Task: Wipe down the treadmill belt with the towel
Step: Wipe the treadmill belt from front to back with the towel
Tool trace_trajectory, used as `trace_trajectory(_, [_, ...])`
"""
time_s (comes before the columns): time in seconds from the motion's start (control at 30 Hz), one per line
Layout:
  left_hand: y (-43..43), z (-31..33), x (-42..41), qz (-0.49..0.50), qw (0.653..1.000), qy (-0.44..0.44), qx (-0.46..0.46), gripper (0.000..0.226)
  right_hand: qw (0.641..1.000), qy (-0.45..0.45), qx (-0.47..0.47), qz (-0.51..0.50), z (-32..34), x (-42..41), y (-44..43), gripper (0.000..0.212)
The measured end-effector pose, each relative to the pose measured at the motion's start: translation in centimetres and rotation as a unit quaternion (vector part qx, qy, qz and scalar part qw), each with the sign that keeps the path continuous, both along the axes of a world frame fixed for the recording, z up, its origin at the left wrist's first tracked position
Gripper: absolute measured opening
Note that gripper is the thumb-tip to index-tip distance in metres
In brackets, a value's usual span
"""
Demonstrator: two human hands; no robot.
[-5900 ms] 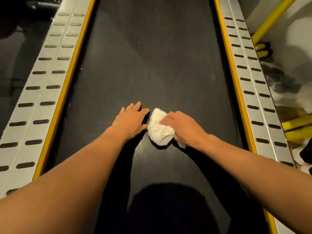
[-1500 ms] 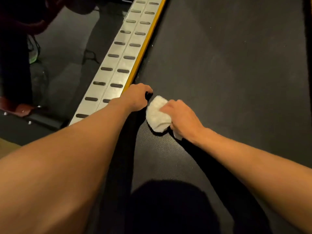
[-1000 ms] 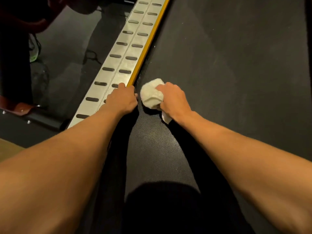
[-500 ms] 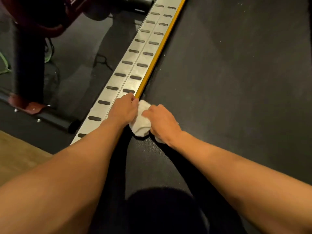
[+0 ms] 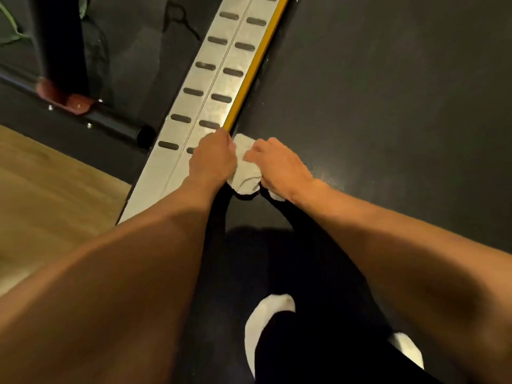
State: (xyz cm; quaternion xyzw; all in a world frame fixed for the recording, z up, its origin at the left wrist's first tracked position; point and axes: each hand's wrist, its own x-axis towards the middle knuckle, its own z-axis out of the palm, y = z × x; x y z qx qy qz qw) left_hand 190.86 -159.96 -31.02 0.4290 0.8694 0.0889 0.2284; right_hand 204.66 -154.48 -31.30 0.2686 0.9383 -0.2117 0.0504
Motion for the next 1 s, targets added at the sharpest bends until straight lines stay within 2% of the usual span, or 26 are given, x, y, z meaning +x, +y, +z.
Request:
trace_trajectory(0.1, [0.3,0.7,1.3,-0.028,1.000,-0.012,-0.005,0.027,0.995,-0.017,0.025,-0.090,-0.3,0.3,1.8,0.037])
trace_trajectory(0.23, [-0.9,0.7,3.1,-0.080,0.993,-0.001,-0.083,0.027,0.980,-0.012,0.019,-0.197,-0.7,0.9,1.5,0.039])
trace_trajectory(0.4, [-2.3,0.3,3.9,-0.145,0.970,0.026,-0.194,0.056,0.988,0.043,-0.033,-0.144,-1.0,2.5,-2.6,0.035])
trace_trajectory(0.5, [-2.3,-1.1,4.3,-0.177,0.952,0.026,-0.249,0.065,0.990,0.011,-0.001,-0.141,-0.9,3.7,-1.0,0.031])
trace_trajectory(0.57, [-2.5,-1.7,4.5,-0.185,0.946,0.034,-0.266,0.068,0.983,0.003,0.022,-0.180,-1.1,4.8,0.3,0.029])
trace_trajectory(0.7, [-2.6,-1.6,4.4,-0.186,0.949,0.023,-0.252,0.077,0.970,0.002,-0.007,-0.243,-1.4,5.8,1.2,0.035])
trace_trajectory(0.9, [-2.9,-2.1,4.4,-0.199,0.948,0.050,-0.242,0.076,0.991,0.020,-0.031,-0.128,-1.6,5.0,-3.8,0.045])
trace_trajectory(1.0, [-2.6,-2.2,4.2,-0.192,0.952,0.051,-0.233,0.076,0.987,0.034,0.023,-0.157,-1.9,6.2,-2.1,0.048])
